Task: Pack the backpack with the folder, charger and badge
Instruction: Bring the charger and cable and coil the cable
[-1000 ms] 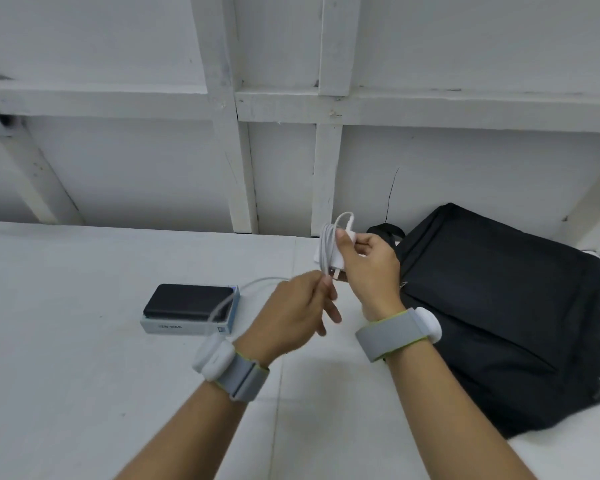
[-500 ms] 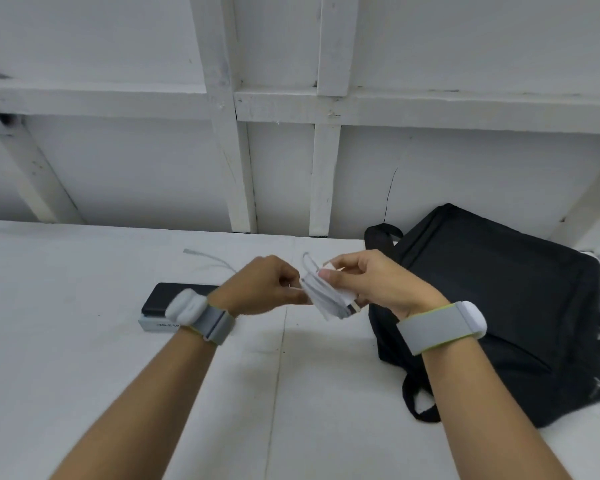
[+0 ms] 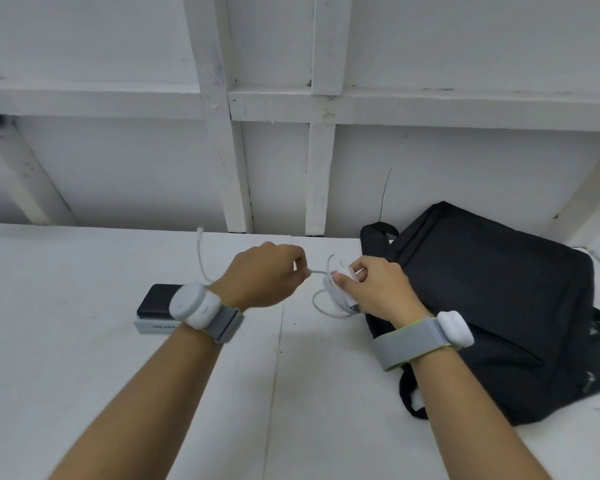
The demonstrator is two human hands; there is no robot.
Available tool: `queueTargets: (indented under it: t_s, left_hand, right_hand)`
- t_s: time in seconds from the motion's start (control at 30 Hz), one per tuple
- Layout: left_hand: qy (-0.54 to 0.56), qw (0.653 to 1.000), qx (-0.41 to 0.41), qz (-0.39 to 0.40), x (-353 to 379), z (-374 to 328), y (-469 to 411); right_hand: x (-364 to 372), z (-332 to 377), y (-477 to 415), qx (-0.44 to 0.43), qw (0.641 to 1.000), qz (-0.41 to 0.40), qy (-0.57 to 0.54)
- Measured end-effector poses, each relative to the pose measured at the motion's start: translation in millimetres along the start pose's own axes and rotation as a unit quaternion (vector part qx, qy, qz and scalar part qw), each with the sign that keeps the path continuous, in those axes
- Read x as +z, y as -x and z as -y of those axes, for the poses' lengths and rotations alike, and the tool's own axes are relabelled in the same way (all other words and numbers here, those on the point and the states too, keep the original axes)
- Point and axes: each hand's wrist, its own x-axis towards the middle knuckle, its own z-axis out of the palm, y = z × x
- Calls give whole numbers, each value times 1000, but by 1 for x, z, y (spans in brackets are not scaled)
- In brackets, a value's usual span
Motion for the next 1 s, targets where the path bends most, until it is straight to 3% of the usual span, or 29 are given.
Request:
queueTargets:
  t_s: [0.1, 0.23, 0.33, 0.43, 0.5, 0.57, 0.67, 0.77, 0.9, 1.0]
  left_hand:
    - [109, 991, 2, -74, 19, -16, 10]
    - [242, 960, 46, -132, 46, -33, 19]
    - [353, 930, 39, -97, 58, -40, 21]
    - [397, 917, 20, -32, 63, -33, 18]
    - [350, 936, 18, 20, 66, -21, 14]
    - [272, 961, 32, 39, 67, -8, 8]
    - [207, 974, 70, 64, 63, 7, 0]
    - [103, 986, 87, 97, 47, 21, -8]
    - [58, 990, 54, 119, 18, 31, -15]
    - [37, 991, 71, 110, 11, 25, -15]
  right_hand:
    - [10, -3, -5, 44, 976, -88, -195]
    - [11, 8, -11, 100, 876, -144, -450]
    - [5, 18, -9, 99, 802, -106, -580]
    - [3, 22, -1, 83, 777, -57, -621]
    - [2, 18, 3, 64, 797, -6, -601]
    - [-1, 12, 6, 39, 843, 53, -533]
    - [-4, 4, 12, -14, 897, 151, -416]
    - [-1, -1, 16, -49, 928, 213, -302]
    - [13, -13, 18, -81, 968, 197, -131]
    - [23, -16, 18, -47, 973, 147, -172]
